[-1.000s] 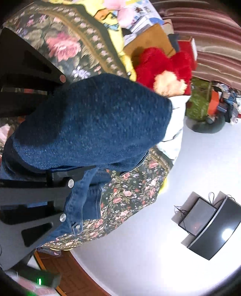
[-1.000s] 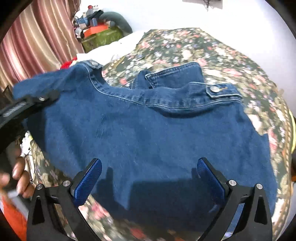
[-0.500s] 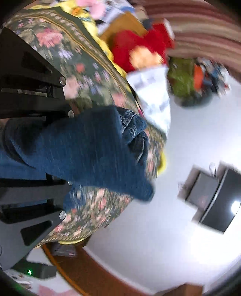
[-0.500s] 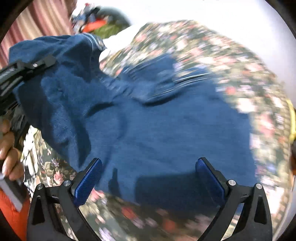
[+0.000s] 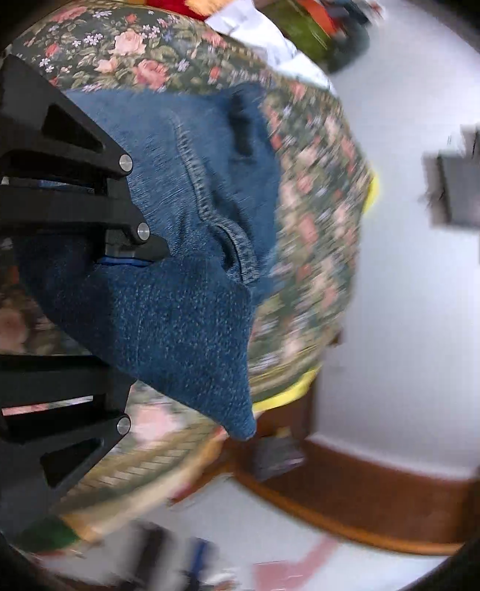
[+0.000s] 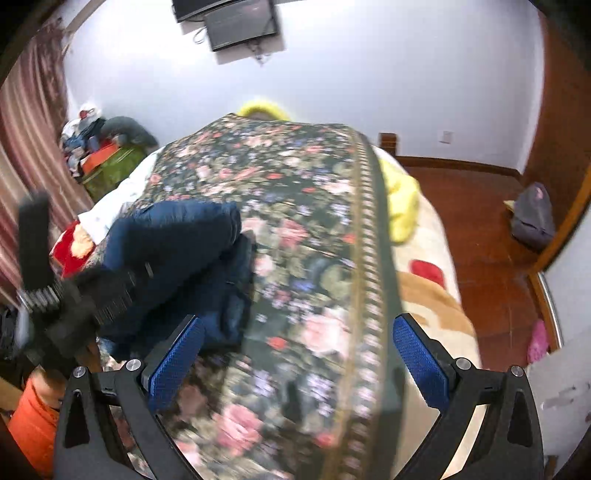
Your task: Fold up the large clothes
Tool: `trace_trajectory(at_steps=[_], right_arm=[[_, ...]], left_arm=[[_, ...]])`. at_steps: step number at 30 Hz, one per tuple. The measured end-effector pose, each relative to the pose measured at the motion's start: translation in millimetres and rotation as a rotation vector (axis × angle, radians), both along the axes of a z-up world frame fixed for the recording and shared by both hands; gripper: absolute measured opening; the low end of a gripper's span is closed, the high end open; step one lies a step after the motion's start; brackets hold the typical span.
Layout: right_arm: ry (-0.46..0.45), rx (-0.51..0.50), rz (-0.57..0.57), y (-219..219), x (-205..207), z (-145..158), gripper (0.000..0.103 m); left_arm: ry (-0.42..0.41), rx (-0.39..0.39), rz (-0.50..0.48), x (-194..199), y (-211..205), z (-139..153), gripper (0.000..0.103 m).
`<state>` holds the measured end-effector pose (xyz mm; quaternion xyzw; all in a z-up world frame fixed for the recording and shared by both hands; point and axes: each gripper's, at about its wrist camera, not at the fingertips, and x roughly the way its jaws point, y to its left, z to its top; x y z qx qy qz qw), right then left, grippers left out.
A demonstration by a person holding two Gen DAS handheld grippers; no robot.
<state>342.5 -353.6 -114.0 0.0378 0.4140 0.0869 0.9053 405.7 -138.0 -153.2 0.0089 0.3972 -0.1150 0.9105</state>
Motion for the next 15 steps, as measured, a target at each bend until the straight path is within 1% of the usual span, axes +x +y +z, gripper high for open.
trace_trajectory(at_steps=[1, 3, 5, 6, 7, 8, 9, 10, 11, 12, 13, 15], right_arm=[[0.002, 0.001, -0.008, -6.3, -5.1, -0.8, 0.102], [0.008, 0.007, -0.018, -16.0, -9.9, -4.1, 0.102], [0.019, 0.023, -0.021, -20.4, -13.4, -7.0, 0.102], [0.023, 0.031, -0.022, -20.9, -14.1, -7.9, 0.102], [0.025, 0.039, -0.022, -20.8, -15.0, -8.9, 0.102], [0.028, 0.049, -0.020, -20.2, -16.5, -8.4, 0.102], [0.028, 0.059, -0.015, -19.2, -17.7, -7.2, 0.102], [0.027, 0.066, -0.009, -17.5, -19.2, -5.8, 0.102], [0.025, 0.075, 0.002, -13.8, -20.4, -3.0, 0.102], [0.022, 0.078, 0.012, -10.8, -20.1, -1.3, 0.102], [0.016, 0.076, 0.028, -5.2, -19.5, 2.3, 0.102], [0.001, 0.070, 0.048, 6.0, -18.5, 9.1, 0.102]], left_arm=[[0.024, 0.039, -0.031, -4.0, -4.4, -8.3, 0.021], [0.034, 0.083, -0.065, -10.0, -7.2, -14.1, 0.021], [0.051, 0.092, -0.091, -12.8, -7.3, -12.2, 0.024], [0.072, 0.082, -0.100, -11.7, -7.6, -12.8, 0.027], [0.088, 0.068, -0.102, -10.9, -4.6, -10.6, 0.029], [0.103, 0.054, -0.103, -10.8, -1.7, -7.8, 0.036], [0.124, 0.030, -0.111, -12.4, 1.4, -3.9, 0.045], [0.139, 0.005, -0.123, -14.8, 4.1, -0.8, 0.050], [0.153, -0.038, -0.140, -21.0, 7.1, 5.4, 0.059], [0.162, -0.087, -0.152, -26.6, 10.9, 12.8, 0.065], [0.165, -0.137, -0.154, -32.7, 18.5, 21.3, 0.067], [0.159, -0.178, -0.131, -37.9, 31.1, 35.4, 0.069]])
